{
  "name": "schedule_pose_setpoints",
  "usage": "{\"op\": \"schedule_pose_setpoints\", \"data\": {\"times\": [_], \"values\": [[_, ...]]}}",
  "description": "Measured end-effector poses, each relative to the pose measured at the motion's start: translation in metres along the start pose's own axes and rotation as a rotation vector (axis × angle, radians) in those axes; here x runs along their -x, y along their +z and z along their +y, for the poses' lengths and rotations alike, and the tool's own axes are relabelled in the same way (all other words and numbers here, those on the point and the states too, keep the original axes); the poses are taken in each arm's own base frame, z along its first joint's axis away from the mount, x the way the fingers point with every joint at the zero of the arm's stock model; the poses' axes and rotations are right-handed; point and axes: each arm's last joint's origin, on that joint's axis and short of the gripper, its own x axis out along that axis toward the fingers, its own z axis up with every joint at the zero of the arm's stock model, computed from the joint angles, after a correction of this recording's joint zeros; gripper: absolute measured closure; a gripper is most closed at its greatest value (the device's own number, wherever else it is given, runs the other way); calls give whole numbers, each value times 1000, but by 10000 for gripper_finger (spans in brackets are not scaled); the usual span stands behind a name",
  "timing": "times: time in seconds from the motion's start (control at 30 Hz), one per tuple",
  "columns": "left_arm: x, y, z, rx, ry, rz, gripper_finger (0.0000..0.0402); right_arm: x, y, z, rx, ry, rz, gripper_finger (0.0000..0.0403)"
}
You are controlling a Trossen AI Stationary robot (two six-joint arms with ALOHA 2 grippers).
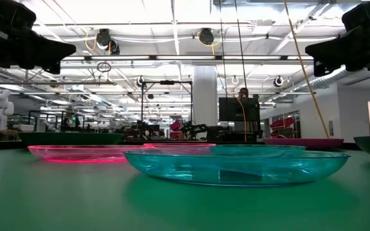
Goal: Stack plastic plates
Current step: Stack the black plate on top of the dark green plate
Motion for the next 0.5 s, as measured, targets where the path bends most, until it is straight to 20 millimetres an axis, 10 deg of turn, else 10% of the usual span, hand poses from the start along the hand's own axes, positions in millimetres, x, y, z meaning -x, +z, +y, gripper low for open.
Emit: {"op": "schedule_pose_setpoints", "data": {"times": [0.2, 0.5], "values": [[5, 37, 3, 148, 78, 12, 396, 0, 1, 0, -17, -3, -6, 397], [-2, 173, 8, 145, 97, 94, 396, 0, 4, 0, -89, -1, -37, 398]]}}
